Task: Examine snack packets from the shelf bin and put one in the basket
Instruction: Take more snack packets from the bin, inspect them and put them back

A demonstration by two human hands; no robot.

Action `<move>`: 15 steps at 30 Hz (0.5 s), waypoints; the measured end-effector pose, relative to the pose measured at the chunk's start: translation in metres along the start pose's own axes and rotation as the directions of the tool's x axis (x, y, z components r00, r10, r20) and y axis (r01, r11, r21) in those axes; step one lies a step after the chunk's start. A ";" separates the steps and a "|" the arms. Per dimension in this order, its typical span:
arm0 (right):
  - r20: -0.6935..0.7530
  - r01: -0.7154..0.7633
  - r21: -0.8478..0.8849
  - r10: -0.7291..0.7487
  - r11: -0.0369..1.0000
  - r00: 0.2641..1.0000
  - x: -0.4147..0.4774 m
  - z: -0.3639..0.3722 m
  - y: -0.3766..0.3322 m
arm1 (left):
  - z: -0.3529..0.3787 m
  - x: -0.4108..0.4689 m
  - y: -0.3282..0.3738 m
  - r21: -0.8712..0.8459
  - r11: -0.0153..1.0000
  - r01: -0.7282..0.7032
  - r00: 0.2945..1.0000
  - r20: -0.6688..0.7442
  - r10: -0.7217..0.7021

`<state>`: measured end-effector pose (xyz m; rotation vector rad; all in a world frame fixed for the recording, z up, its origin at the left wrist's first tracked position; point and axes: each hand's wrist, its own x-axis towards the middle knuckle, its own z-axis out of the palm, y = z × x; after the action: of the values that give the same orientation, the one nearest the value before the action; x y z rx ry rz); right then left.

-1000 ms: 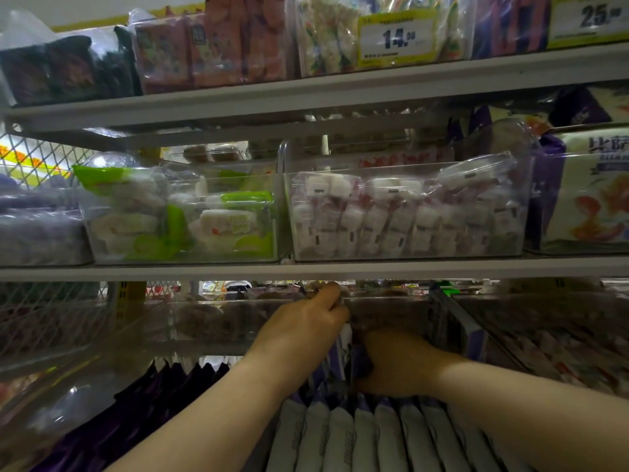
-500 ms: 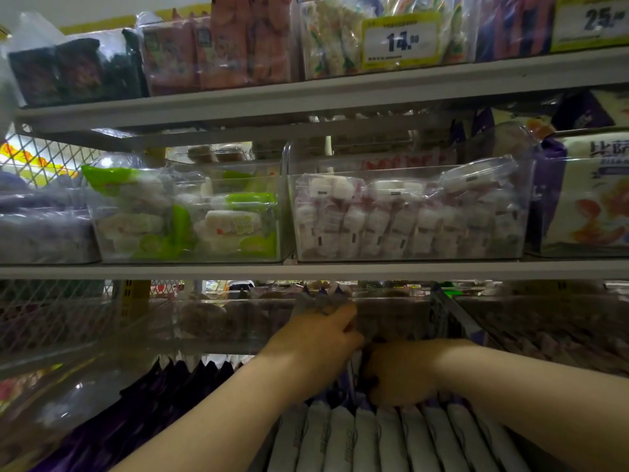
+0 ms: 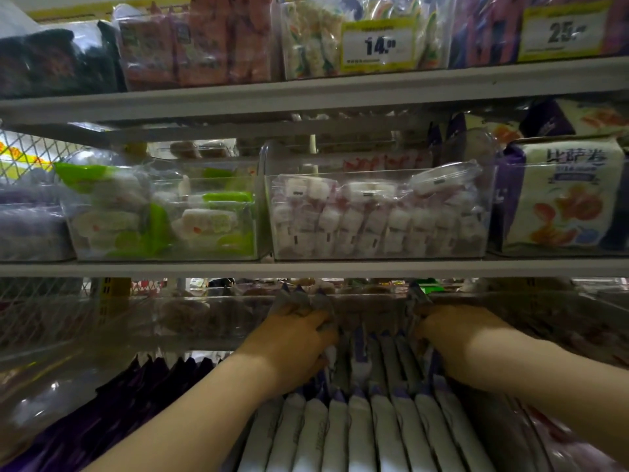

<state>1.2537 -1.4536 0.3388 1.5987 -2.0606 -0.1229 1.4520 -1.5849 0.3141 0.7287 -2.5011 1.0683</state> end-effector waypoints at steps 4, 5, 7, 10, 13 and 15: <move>-0.059 -0.016 -0.125 0.008 0.992 0.998 0.009 -0.005 -0.002 | 0.001 0.000 -0.001 0.004 1.000 0.000 1.000 0.011 0.000; -0.058 -0.027 -0.136 0.019 0.990 0.998 0.009 -0.008 -0.002 | 0.001 0.000 -0.001 0.011 1.000 -0.002 1.000 0.017 0.002; -0.070 -0.045 -0.109 0.038 0.993 0.997 0.004 -0.013 -0.003 | -0.001 0.000 0.000 0.016 1.000 0.002 1.000 0.031 -0.002; -0.177 0.013 -0.049 -0.021 0.999 0.984 -0.016 -0.016 0.000 | -0.006 -0.004 0.004 -0.019 1.000 0.014 0.999 0.030 -0.013; -0.406 0.140 -0.016 -0.134 0.990 0.904 -0.042 -0.018 0.005 | -0.013 -0.016 0.015 -0.018 0.999 0.039 0.999 -0.028 -0.040; -0.485 0.202 0.081 -0.139 0.976 0.863 -0.058 -0.019 0.003 | -0.020 -0.022 0.030 -0.121 0.987 0.104 0.987 -0.110 -0.117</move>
<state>1.2689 -1.3944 0.3365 1.6828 -1.5688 0.3228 1.4553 -1.5452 0.2999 0.7398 -2.3708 0.8934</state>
